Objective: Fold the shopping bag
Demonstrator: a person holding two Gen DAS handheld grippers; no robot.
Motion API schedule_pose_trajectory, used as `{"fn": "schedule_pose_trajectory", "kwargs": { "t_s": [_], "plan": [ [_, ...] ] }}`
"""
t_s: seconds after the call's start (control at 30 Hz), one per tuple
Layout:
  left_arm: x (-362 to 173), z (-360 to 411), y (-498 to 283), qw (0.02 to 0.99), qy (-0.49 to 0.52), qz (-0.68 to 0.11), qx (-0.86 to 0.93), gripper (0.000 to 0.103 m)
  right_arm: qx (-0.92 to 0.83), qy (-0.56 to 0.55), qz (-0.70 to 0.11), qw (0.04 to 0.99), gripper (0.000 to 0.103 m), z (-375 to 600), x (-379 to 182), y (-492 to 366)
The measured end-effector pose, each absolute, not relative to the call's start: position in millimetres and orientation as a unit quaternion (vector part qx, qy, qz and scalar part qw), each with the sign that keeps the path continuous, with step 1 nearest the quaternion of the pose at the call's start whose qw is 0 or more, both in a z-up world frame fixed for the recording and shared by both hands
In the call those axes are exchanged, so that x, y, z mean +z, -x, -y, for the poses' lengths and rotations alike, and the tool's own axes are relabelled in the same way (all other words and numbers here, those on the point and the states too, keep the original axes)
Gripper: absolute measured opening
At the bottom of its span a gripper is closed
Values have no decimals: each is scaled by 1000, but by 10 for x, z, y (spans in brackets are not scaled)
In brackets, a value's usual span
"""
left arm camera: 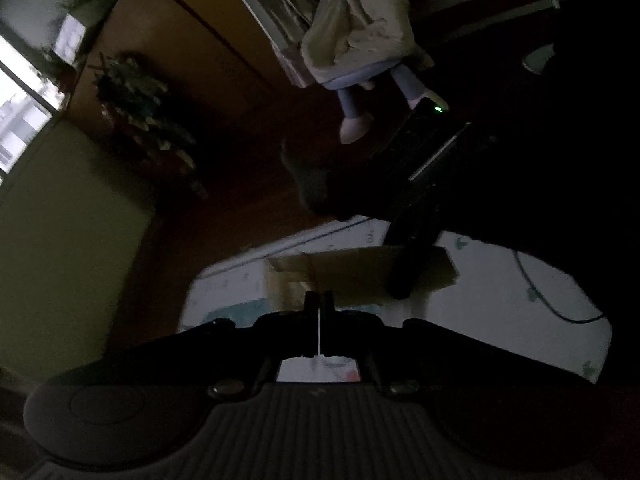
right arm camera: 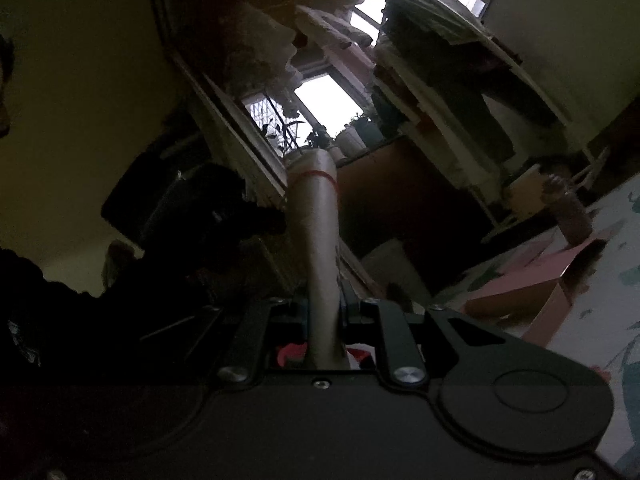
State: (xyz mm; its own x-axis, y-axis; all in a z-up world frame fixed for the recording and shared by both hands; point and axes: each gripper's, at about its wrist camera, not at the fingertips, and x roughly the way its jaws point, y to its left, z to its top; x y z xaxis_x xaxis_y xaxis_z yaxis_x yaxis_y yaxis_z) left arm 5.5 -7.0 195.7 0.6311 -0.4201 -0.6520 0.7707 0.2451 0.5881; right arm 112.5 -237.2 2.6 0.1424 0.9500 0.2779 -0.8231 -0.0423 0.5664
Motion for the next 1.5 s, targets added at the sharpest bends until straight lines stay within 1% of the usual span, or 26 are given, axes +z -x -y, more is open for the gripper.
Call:
{"fn": "schedule_pose_trajectory", "kwargs": {
  "t_s": [0.17, 0.23, 0.37, 0.43, 0.47, 0.53, 0.6, 0.63, 0.67, 0.7, 0.73, 0.83, 0.9, 0.93, 0.97, 1.0, 1.07, 1.17, 1.27, 1.3, 1.37, 1.4, 1.5],
  "plan": [
    [1850, 100, -51, 776, -465, -186, -384, 0, 628, -325, -100, 700, 14, 2392, 9, -1135],
    [1832, 77, -73, 774, -443, -211, -401, 0, 620, -327, -100, 706, 14, 2400, 3, -1139],
    [1648, 71, -75, 801, -425, -201, -372, 1, 603, -332, -101, 718, 14, 2416, -10, -1148],
    [1656, -20, -105, 835, -368, -195, -360, 1, 595, -334, -101, 724, 14, 2424, -16, -1152],
    [1682, -160, -163, 872, -285, -185, -352, 1, 592, -333, -100, 728, 14, 2425, -16, -1151],
    [1683, -386, -259, 916, -154, -165, -331, 2, 586, -325, -96, 736, 14, 2419, -1, -1137],
    [1614, -544, -365, 934, -43, -155, -319, 10, 581, -316, -91, 745, 14, 2412, 13, -1123],
    [1577, -575, -400, 938, -11, -151, -313, 24, 578, -313, -89, 748, 14, 2409, 18, -1118],
    [1503, -601, -453, 940, 34, -145, -308, 47, 576, -310, -87, 751, 14, 2407, 18, -1112],
    [1432, -622, -502, 940, 77, -139, -303, 59, 575, -307, -86, 754, 14, 2412, 20, -1105],
    [1377, -622, -531, 938, 107, -133, -303, 67, 573, -304, -84, 756, 14, 2417, 21, -1098],
    [1208, -601, -624, 926, 191, -120, -304, 67, 571, -299, -80, 761, 14, 2437, 16, -1089],
    [1100, -565, -686, 919, 226, -127, -295, 67, 571, -299, -78, 761, 14, 2455, 7, -1093],
    [1043, -562, -714, 914, 243, -131, -297, 63, 571, -297, -79, 761, 14, 2456, 3, -1096],
    [986, -558, -741, 908, 260, -134, -299, 42, 570, -294, -81, 763, 14, 2446, 1, -1102],
    [936, -550, -766, 903, 274, -138, -301, 37, 568, -290, -84, 765, 14, 2436, -1, -1107],
    [842, -462, -781, 901, 257, -162, -309, 36, 566, -284, -88, 769, 14, 2419, -4, -1116],
    [728, -362, -791, 902, 226, -190, -316, 37, 566, -274, -96, 772, 15, 2409, -6, -1124],
    [697, -414, -786, 901, 225, -193, -318, 38, 561, -259, -105, 779, 15, 2388, -14, -1131],
    [695, -403, -782, 905, 215, -194, -313, 41, 557, -253, -109, 783, 15, 2378, -18, -1132],
    [689, -443, -768, 910, 205, -195, -302, 62, 550, -241, -116, 791, 15, 2357, -26, -1134],
    [672, -536, -747, 911, 217, -187, -298, 65, 545, -228, -120, 798, 15, 2335, -37, -1133],
    [618, -769, -722, 906, 261, -170, -286, 67, 523, -158, -130, 828, 15, 2216, -100, -1123]
  ]
}}
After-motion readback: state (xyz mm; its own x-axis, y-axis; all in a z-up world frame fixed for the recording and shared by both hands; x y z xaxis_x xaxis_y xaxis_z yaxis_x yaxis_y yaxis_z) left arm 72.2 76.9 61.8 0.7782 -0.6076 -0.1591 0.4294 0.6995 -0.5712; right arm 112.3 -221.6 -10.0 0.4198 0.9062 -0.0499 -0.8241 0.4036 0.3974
